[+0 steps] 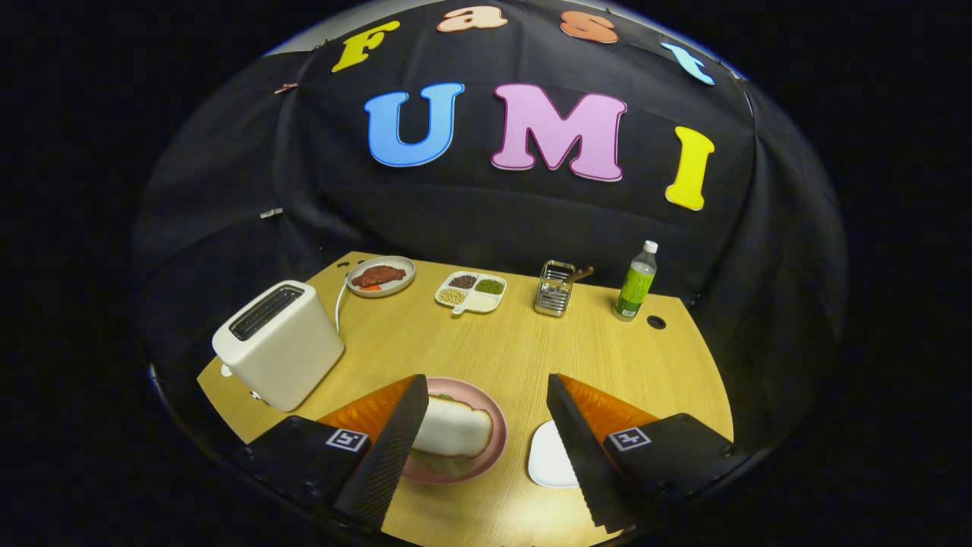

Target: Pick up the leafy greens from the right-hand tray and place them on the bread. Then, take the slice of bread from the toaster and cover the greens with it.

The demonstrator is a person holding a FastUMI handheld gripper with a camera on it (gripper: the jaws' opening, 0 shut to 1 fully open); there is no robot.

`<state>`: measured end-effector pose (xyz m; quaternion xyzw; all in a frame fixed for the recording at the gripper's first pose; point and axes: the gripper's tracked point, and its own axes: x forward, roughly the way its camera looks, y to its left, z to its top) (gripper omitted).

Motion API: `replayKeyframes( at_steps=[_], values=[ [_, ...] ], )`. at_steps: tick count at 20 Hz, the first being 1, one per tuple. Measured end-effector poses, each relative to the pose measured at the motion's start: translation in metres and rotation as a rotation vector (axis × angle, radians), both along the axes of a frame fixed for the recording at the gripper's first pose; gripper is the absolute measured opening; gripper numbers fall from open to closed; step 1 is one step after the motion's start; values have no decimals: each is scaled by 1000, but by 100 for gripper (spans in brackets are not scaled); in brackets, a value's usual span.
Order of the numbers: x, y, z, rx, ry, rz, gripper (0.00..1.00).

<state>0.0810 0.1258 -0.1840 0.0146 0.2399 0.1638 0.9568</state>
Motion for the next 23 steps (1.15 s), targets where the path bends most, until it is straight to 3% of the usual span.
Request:
replayKeyframes(
  at_steps=[6, 12, 23],
  values=[
    [-28, 4, 36, 12, -54, 30, 98],
    [-56, 12, 34, -25, -73, 44, 98],
    [-68, 14, 33, -45, -115, 31, 98]
  ],
)
